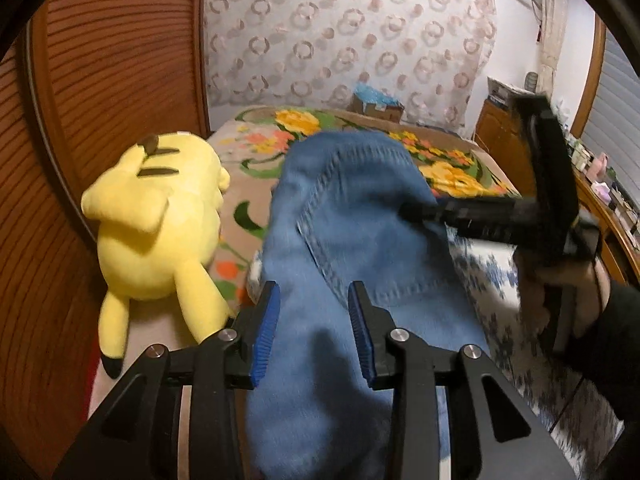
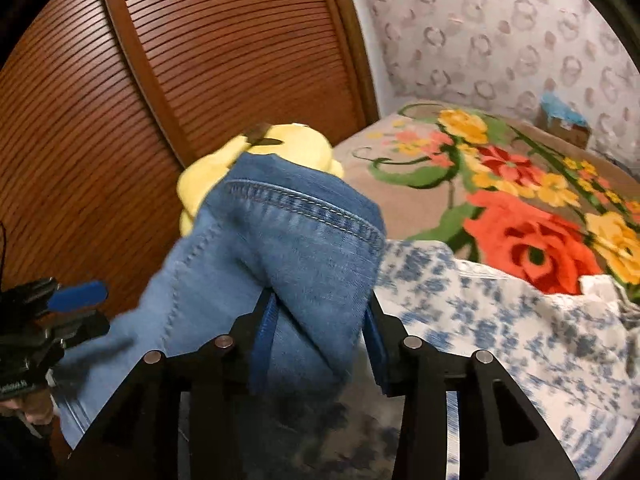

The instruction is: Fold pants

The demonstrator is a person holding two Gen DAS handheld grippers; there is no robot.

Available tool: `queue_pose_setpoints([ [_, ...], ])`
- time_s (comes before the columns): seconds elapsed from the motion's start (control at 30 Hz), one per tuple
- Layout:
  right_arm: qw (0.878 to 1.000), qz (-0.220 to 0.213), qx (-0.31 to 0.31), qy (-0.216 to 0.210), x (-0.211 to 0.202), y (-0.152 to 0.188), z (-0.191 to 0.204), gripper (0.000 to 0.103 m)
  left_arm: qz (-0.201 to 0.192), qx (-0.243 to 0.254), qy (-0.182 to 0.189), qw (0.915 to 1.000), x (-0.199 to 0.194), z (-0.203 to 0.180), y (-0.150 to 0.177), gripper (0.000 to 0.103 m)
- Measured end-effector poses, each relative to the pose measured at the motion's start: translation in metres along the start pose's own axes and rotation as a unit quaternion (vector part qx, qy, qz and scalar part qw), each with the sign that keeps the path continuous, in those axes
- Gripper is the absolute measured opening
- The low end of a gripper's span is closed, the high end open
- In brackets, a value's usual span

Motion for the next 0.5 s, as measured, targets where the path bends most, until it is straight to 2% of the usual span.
queue_pose_setpoints([
  [0.13,0.999,-0.04,-0.016,0.012,-0.032,-0.015,0.01,0.044,0.011,-0.003,0.002,0.9999,0.001,-0.006,0.015,0.037],
  [0.27,0.997,-0.052,-0.048,-0.026,-0.044,-0.025,0.036,0.044,0.015,-0.008,0.0,0.9999,0.001,-0.007,0.02,0.037],
  [0.33,0.996,-0.048,-0.069,-0.044,-0.039,-0.026,0.055,0.041,0.015,-0.01,-0.001,0.9998,0.0,-0.007,0.02,0.037],
  [0.37,0.995,-0.042,-0.078,-0.048,-0.033,-0.025,0.061,0.035,0.016,-0.01,-0.003,0.9998,0.0,-0.007,0.02,0.038],
  [0.5,0.995,-0.016,-0.101,-0.017,0.004,-0.028,0.065,0.035,0.024,-0.004,-0.011,0.9996,0.005,-0.011,0.027,0.038],
])
Point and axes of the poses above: each gripper's, at about its wrist camera, not at the fingertips, and x roughly the way its jaws point, z to its left, y to its underside, the point moved 4 cm from there along x, roughly the way its jaws point, and after that the axes turned 15 degrees about x, right-handed, at the moved point
